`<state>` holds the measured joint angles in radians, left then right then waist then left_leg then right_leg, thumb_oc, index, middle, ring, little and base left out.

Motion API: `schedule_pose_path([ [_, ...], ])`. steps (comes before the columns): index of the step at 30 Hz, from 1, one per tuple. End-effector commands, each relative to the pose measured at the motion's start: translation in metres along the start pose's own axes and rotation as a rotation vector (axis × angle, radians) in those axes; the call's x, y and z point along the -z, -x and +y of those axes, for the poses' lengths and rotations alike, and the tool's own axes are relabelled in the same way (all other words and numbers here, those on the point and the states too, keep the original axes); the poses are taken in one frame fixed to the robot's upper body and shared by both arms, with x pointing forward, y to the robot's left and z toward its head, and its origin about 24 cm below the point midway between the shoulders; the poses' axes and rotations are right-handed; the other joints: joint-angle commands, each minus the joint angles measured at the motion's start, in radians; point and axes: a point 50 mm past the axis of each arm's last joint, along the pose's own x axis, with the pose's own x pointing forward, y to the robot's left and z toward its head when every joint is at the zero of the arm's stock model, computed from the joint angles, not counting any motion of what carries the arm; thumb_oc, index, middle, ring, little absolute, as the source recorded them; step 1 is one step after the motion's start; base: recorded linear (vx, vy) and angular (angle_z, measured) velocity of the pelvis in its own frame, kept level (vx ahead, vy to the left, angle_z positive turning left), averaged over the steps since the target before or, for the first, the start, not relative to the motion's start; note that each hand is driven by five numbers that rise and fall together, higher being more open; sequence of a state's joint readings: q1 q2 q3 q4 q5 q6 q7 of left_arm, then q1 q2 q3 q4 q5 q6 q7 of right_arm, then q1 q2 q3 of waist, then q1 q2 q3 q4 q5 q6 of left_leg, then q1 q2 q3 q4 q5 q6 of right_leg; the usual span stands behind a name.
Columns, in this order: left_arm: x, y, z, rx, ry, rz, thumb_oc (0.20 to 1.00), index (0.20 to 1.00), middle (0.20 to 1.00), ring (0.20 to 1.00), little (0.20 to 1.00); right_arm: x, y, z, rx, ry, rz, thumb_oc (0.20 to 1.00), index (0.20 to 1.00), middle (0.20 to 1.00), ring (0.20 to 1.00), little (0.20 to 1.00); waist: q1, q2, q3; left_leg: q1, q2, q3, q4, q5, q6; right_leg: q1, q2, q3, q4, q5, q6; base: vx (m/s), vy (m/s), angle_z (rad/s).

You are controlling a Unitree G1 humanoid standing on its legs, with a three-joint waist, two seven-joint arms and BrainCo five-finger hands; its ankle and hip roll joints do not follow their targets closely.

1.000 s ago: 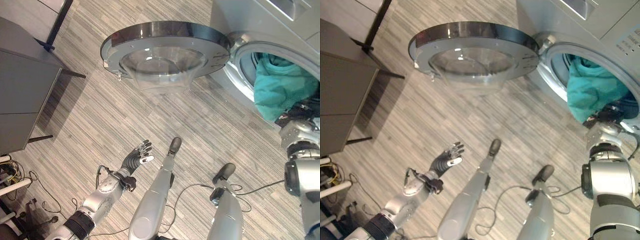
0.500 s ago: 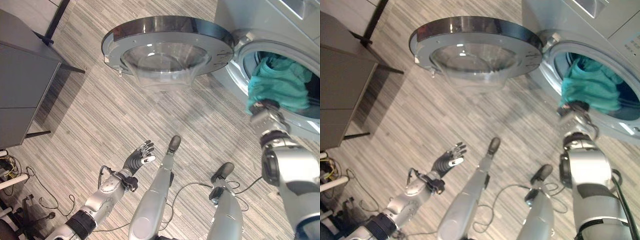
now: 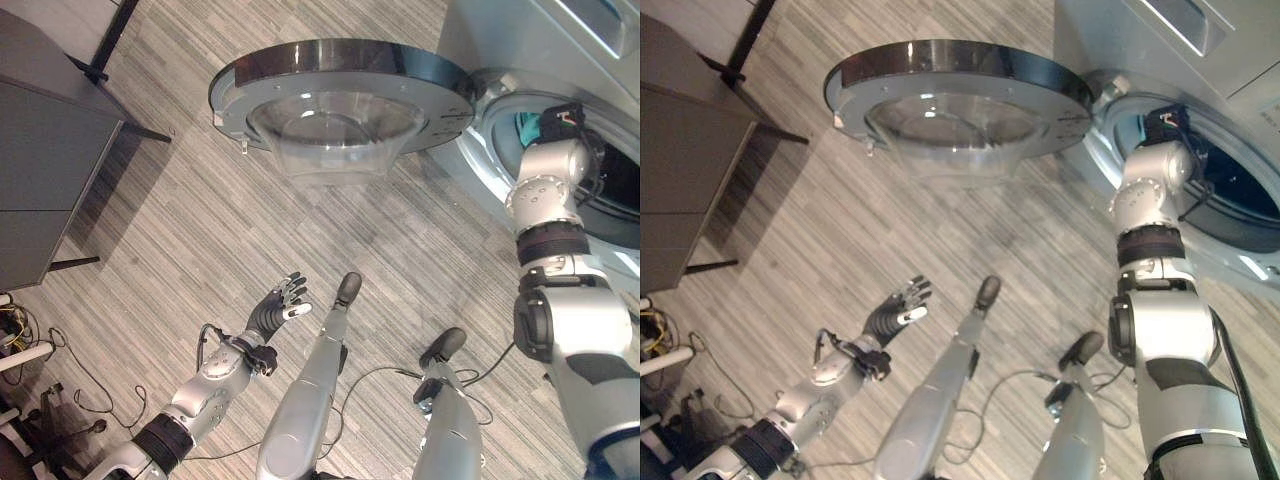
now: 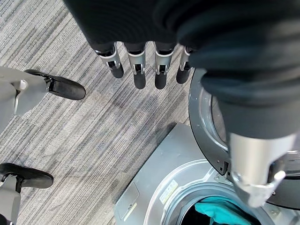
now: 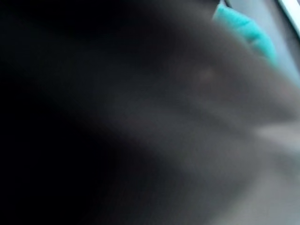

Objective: Grab the laundry basket,head to the washer,open it,put in the laundry and shut it.

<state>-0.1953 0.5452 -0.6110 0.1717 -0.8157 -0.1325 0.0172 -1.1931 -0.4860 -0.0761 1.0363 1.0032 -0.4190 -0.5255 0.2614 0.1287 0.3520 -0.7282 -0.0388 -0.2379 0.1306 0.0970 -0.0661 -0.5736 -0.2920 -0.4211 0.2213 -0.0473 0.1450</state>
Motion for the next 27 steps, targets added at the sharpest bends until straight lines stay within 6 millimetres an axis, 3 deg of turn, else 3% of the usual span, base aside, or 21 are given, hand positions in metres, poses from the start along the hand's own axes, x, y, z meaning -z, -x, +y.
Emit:
schedule_pose_path([
  [1, 0.003, 0.015, 0.005, -0.011, 0.013, -0.026, 1.000, 1.000, 1.000, 1.000, 1.000, -0.057, -0.040, -0.071, 0.135, 0.358, -0.078, 0.529, 0.529, 0.529, 0.529, 0.529, 0.000, -0.016, -0.015, 0.005, -0.069, 0.065, -0.102, -0.027, 0.045, 0.068, 0.109, -0.024, 0.096, -0.229, -0.092, 0.00, 0.000, 0.03],
  [2, 0.003, 0.015, 0.005, -0.008, 0.015, -0.024, 1.000, 1.000, 1.000, 1.000, 1.000, -0.059, -0.042, -0.072, 0.134, 0.364, -0.074, 0.586, 0.586, 0.586, 0.586, 0.586, 0.001, -0.015, -0.017, 0.006, -0.069, 0.065, -0.104, -0.026, 0.044, 0.067, 0.108, -0.024, 0.097, -0.230, -0.092, -0.01, 0.009, 0.07],
  [3, 0.003, 0.018, 0.007, -0.009, 0.008, -0.025, 1.000, 1.000, 1.000, 1.000, 1.000, -0.062, -0.045, -0.097, 0.180, 0.489, -0.018, 1.000, 1.000, 1.000, 1.000, 1.000, 0.003, -0.011, -0.014, 0.005, -0.066, 0.067, -0.107, -0.022, 0.044, 0.062, 0.106, -0.026, 0.103, -0.230, -0.093, -0.01, 0.004, 0.10],
  [5, 0.001, 0.022, 0.010, -0.014, 0.021, -0.038, 1.000, 1.000, 1.000, 1.000, 1.000, -0.062, -0.044, -0.147, 0.301, 0.559, 0.114, 1.000, 1.000, 1.000, 1.000, 1.000, -0.007, -0.001, -0.002, 0.003, -0.062, 0.075, -0.116, -0.017, 0.049, 0.049, 0.106, -0.025, 0.109, -0.231, -0.096, -0.01, 0.008, 0.04],
  [6, 0.002, 0.023, 0.011, -0.013, 0.021, -0.035, 1.000, 1.000, 1.000, 1.000, 1.000, -0.062, -0.043, -0.149, 0.301, 0.557, 0.117, 1.000, 1.000, 1.000, 1.000, 1.000, -0.005, -0.002, -0.004, 0.003, -0.062, 0.075, -0.117, -0.016, 0.049, 0.049, 0.106, -0.025, 0.110, -0.231, -0.097, -0.01, 0.013, -0.07],
  [9, 0.004, 0.028, 0.011, -0.012, 0.043, -0.021, 1.000, 1.000, 1.000, 1.000, 1.000, -0.068, -0.037, -0.186, 0.415, 0.538, 0.148, 1.000, 1.000, 1.000, 1.000, 1.000, -0.005, 0.011, -0.004, 0.007, -0.064, 0.075, -0.127, -0.011, 0.053, 0.044, 0.103, -0.021, 0.110, -0.232, -0.096, 0.00, 0.020, -0.07],
  [12, 0.009, 0.034, 0.014, -0.020, 0.070, -0.013, 1.000, 1.000, 1.000, 1.000, 1.000, -0.056, -0.029, -0.205, 0.420, 0.493, 0.164, 1.000, 1.000, 1.000, 1.000, 1.000, -0.010, 0.029, -0.005, 0.022, -0.064, 0.080, -0.151, 0.000, 0.053, 0.037, 0.098, -0.010, 0.117, -0.234, -0.095, -0.01, 0.061, 0.01],
  [14, 0.009, 0.035, 0.014, -0.024, 0.075, -0.013, 1.000, 1.000, 1.000, 1.000, 1.000, -0.052, -0.027, -0.207, 0.415, 0.498, 0.170, 1.000, 1.000, 1.000, 1.000, 1.000, -0.008, 0.030, -0.006, 0.027, -0.063, 0.083, -0.158, 0.002, 0.053, 0.035, 0.097, -0.006, 0.119, -0.235, -0.095, -0.01, 0.040, 0.00],
  [18, 0.012, 0.036, 0.014, -0.027, 0.078, -0.012, 1.000, 1.000, 1.000, 1.000, 1.000, -0.026, -0.020, -0.205, 0.353, 0.560, 0.225, 1.000, 1.000, 1.000, 1.000, 1.000, -0.011, 0.036, -0.001, 0.037, -0.060, 0.093, -0.163, 0.004, 0.057, 0.027, 0.094, 0.007, 0.125, -0.228, -0.095, -0.03, 0.056, -0.06],
  [21, 0.012, 0.033, 0.011, -0.016, 0.063, -0.011, 1.000, 1.000, 1.000, 1.000, 1.000, 0.015, -0.004, -0.198, 0.249, 0.642, 0.323, 1.000, 1.000, 1.000, 1.000, 1.000, -0.015, 0.034, 0.003, 0.041, -0.058, 0.106, -0.153, 0.000, 0.061, 0.033, 0.094, 0.011, 0.122, -0.217, -0.093, -0.03, 0.038, -0.04],
  [22, 0.013, 0.033, 0.011, -0.018, 0.064, -0.011, 1.000, 1.000, 1.000, 1.000, 1.000, 0.016, -0.004, -0.198, 0.247, 0.644, 0.324, 1.000, 1.000, 1.000, 1.000, 1.000, -0.016, 0.033, 0.003, 0.042, -0.058, 0.107, -0.152, -0.001, 0.061, 0.034, 0.094, 0.012, 0.121, -0.216, -0.093, -0.03, 0.021, -0.08],
  [23, 0.014, 0.031, 0.010, -0.016, 0.060, -0.007, 1.000, 1.000, 1.000, 1.000, 1.000, 0.046, 0.012, -0.198, 0.175, 0.707, 0.403, 1.000, 1.000, 1.000, 1.000, 1.000, -0.020, 0.028, 0.005, 0.046, -0.053, 0.114, -0.139, -0.007, 0.065, 0.039, 0.095, 0.013, 0.122, -0.209, -0.093, -0.03, 0.017, -0.06],
  [24, 0.016, 0.030, 0.009, -0.020, 0.059, -0.002, 1.000, 1.000, 1.000, 1.000, 1.000, 0.060, 0.021, -0.198, 0.140, 0.735, 0.443, 1.000, 1.000, 1.000, 1.000, 1.000, -0.022, 0.023, 0.006, 0.048, -0.052, 0.118, -0.130, -0.011, 0.066, 0.044, 0.095, 0.015, 0.118, -0.205, -0.093, -0.03, 0.017, -0.06],
  [25, 0.016, 0.030, 0.010, -0.022, 0.059, -0.001, 1.000, 1.000, 1.000, 1.000, 1.000, 0.061, 0.022, -0.198, 0.139, 0.737, 0.445, 1.000, 1.000, 1.000, 1.000, 1.000, -0.023, 0.022, 0.006, 0.048, -0.052, 0.118, -0.128, -0.012, 0.067, 0.045, 0.096, 0.015, 0.117, -0.205, -0.093, -0.04, 0.011, -0.06],
  [27, 0.021, 0.028, 0.011, -0.042, 0.028, 0.013, 1.000, 1.000, 1.000, 1.000, 1.000, 0.106, 0.058, -0.196, -0.024, 0.872, 0.549, 1.000, 1.000, 1.000, 1.000, 1.000, -0.031, 0.002, 0.005, 0.052, -0.044, 0.133, -0.103, -0.025, 0.072, 0.071, 0.101, 0.024, 0.083, -0.176, -0.086, -0.05, 0.019, -0.12],
])
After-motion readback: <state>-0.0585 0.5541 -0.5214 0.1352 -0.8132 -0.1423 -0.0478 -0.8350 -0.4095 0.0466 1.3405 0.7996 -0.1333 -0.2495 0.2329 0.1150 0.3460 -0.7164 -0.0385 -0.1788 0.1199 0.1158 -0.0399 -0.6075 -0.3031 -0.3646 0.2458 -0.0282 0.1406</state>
